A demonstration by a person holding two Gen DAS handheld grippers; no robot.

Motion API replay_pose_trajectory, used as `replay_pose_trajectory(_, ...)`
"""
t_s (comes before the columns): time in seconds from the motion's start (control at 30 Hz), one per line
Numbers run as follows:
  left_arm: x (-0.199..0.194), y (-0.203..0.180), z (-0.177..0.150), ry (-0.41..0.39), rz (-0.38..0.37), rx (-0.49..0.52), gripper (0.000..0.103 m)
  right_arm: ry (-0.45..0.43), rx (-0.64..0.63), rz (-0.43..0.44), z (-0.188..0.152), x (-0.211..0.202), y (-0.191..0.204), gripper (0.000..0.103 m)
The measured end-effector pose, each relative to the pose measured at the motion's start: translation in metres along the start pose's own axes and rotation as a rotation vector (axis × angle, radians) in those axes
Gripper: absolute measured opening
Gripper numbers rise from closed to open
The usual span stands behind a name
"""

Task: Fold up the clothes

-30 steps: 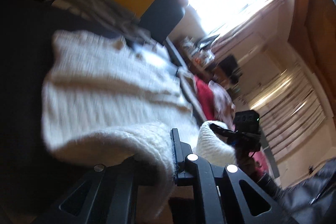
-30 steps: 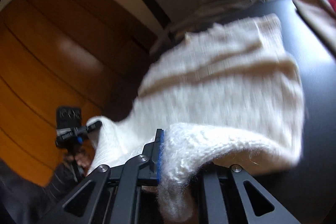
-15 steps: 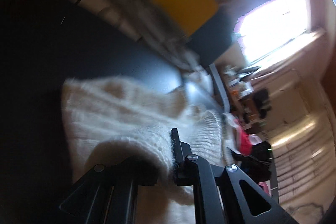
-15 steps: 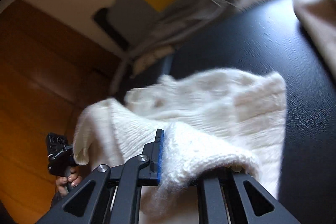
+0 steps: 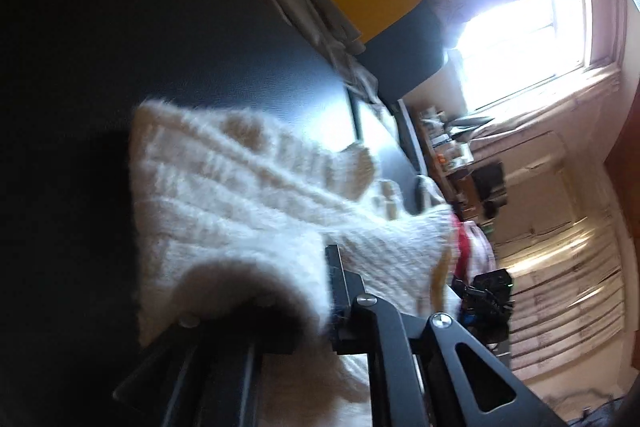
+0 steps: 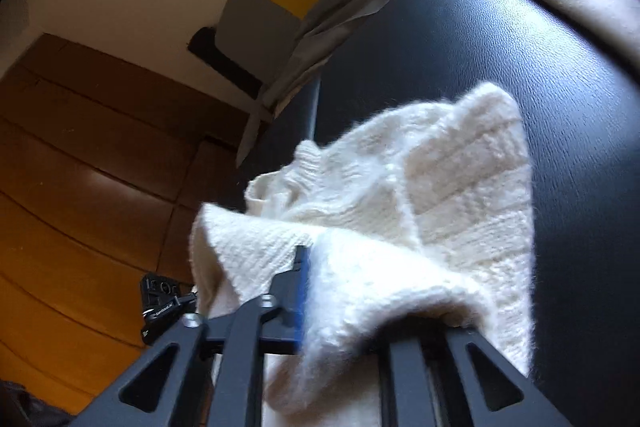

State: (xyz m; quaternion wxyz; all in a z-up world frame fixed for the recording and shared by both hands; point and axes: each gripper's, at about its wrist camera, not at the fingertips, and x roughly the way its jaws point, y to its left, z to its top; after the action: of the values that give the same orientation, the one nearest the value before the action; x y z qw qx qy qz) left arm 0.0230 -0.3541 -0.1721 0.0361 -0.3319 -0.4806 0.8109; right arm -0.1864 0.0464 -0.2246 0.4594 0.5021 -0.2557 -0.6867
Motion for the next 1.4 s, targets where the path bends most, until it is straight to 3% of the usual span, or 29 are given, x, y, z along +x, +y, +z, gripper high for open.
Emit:
replay_pose_trajectory(0.03, -0.005, -0.004, 0.001, -0.004, -0.025, -0.009, 0.015, 0.003, -0.010, 0.019, -0.001, -0.003, 0.006, 0.051)
replay_pose_trajectory(0.07, -0.009, -0.009, 0.003, -0.009, -0.050, -0.017, 0.016, 0.003, -0.019, 0.041, -0.001, -0.005, 0.013, 0.071)
replay_pose_trajectory(0.1, -0.012, -0.012, 0.006, -0.018, -0.078, -0.027, 0.018, 0.007, -0.030, 0.070, 0.000, -0.006, 0.021, 0.084)
replay_pose_trajectory(0.17, -0.014, -0.016, 0.015, -0.044, -0.126, -0.047, 0.018, 0.016, -0.052, 0.108, 0.004, -0.005, 0.034, 0.086)
replay_pose_trajectory(0.27, -0.009, -0.012, 0.031, -0.101, -0.137, -0.088, 0.019, 0.016, -0.067, 0.129, 0.010, -0.002, 0.046, 0.095)
replay_pose_trajectory(0.33, -0.005, -0.001, 0.039, -0.127, -0.139, -0.144, 0.019, -0.025, -0.013, 0.115, 0.021, 0.007, 0.038, 0.095)
replay_pose_trajectory(0.47, 0.002, 0.020, 0.047, -0.142, -0.072, -0.223, 0.019, -0.094, 0.119, 0.117, 0.039, 0.022, 0.011, 0.098)
replay_pose_trajectory(0.53, 0.000, 0.018, 0.046, -0.137, -0.057, -0.193, 0.021, -0.102, 0.134, 0.127, 0.042, 0.023, 0.010, 0.098)
replay_pose_trajectory(0.63, -0.023, 0.007, 0.045, -0.169, 0.025, -0.077, 0.025, -0.088, 0.033, 0.101, 0.042, 0.009, 0.032, 0.099)
replay_pose_trajectory(0.73, -0.046, 0.000, 0.047, -0.203, 0.111, 0.027, 0.040, -0.108, -0.107, -0.045, 0.039, -0.014, 0.051, 0.103)
replay_pose_trajectory(0.8, -0.055, -0.006, 0.049, -0.214, 0.182, 0.106, 0.046, -0.131, -0.241, -0.253, 0.037, -0.022, 0.065, 0.103)
replay_pose_trajectory(0.83, -0.057, -0.008, 0.050, -0.210, 0.210, 0.139, 0.054, -0.115, -0.288, -0.326, 0.037, -0.018, 0.068, 0.103)
replay_pose_trajectory(0.93, -0.051, -0.017, 0.050, -0.159, 0.266, 0.242, 0.060, -0.063, -0.423, -0.532, 0.039, -0.004, 0.078, 0.103)
replay_pose_trajectory(1.03, -0.033, -0.023, 0.045, -0.071, 0.308, 0.333, 0.069, 0.031, -0.513, -0.599, 0.037, 0.024, 0.077, 0.103)
replay_pose_trajectory(1.13, -0.017, -0.025, 0.041, -0.001, 0.323, 0.384, 0.069, 0.110, -0.533, -0.643, 0.036, 0.047, 0.062, 0.091)
replay_pose_trajectory(1.17, -0.013, -0.025, 0.042, 0.014, 0.323, 0.388, 0.069, 0.129, -0.535, -0.655, 0.036, 0.052, 0.058, 0.073)
replay_pose_trajectory(1.2, -0.008, -0.024, 0.043, 0.026, 0.320, 0.387, 0.069, 0.135, -0.547, -0.672, 0.034, 0.053, 0.057, 0.046)
replay_pose_trajectory(1.23, -0.004, -0.024, 0.044, 0.038, 0.317, 0.387, 0.068, 0.141, -0.559, -0.689, 0.032, 0.054, 0.057, 0.033)
replay_pose_trajectory(1.3, 0.003, -0.023, 0.046, 0.060, 0.321, 0.377, 0.067, 0.152, -0.583, -0.724, 0.028, 0.057, 0.056, 0.024)
replay_pose_trajectory(1.37, 0.007, -0.022, 0.047, 0.070, 0.338, 0.366, 0.048, 0.162, -0.610, -0.757, 0.023, 0.059, 0.057, 0.016)
replay_pose_trajectory(1.4, 0.008, -0.021, 0.048, 0.060, 0.358, 0.361, 0.025, 0.160, -0.633, -0.771, 0.021, 0.058, 0.060, 0.014)
